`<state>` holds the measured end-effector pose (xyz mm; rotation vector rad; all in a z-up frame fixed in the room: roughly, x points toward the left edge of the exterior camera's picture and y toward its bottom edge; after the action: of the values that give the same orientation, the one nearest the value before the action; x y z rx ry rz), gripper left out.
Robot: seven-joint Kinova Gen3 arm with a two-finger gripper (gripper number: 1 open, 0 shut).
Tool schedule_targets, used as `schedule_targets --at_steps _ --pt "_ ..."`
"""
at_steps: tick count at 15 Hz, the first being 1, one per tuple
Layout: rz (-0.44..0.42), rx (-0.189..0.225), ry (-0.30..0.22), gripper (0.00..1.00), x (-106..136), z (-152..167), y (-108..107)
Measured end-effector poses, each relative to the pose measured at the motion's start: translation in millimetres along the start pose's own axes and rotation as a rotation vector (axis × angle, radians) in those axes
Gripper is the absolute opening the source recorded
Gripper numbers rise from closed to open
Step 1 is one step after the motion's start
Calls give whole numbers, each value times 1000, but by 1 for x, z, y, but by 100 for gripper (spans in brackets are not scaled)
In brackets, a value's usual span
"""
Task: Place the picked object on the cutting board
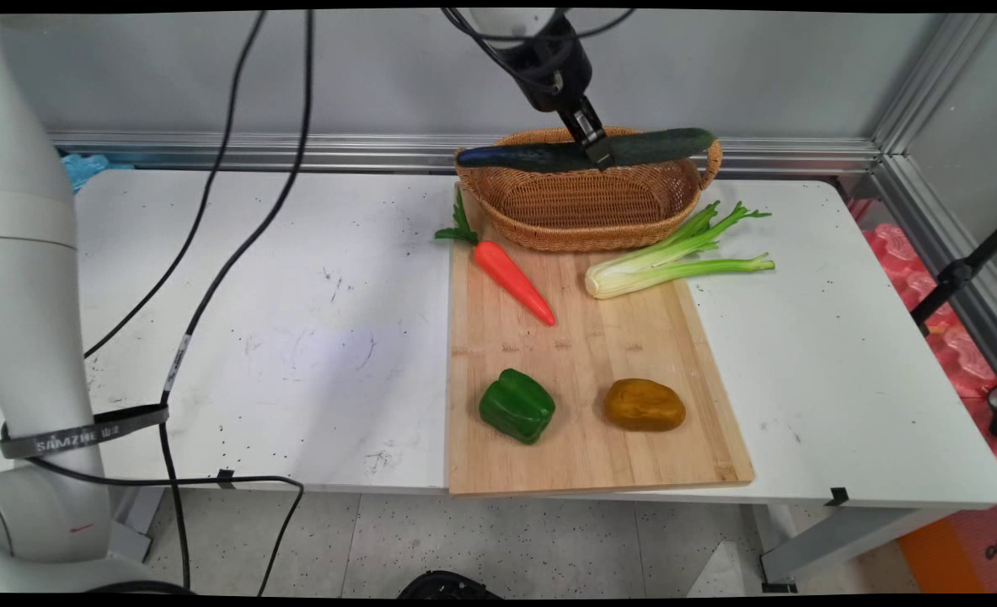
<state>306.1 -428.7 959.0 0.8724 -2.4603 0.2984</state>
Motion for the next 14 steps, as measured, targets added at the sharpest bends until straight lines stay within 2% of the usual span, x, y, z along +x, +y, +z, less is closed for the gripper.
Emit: schedule_targets --at_steps 7,14 --pt "-31 -50 30 0 -26 -39 45" --pt "-49 -74 44 0 -55 -33 79"
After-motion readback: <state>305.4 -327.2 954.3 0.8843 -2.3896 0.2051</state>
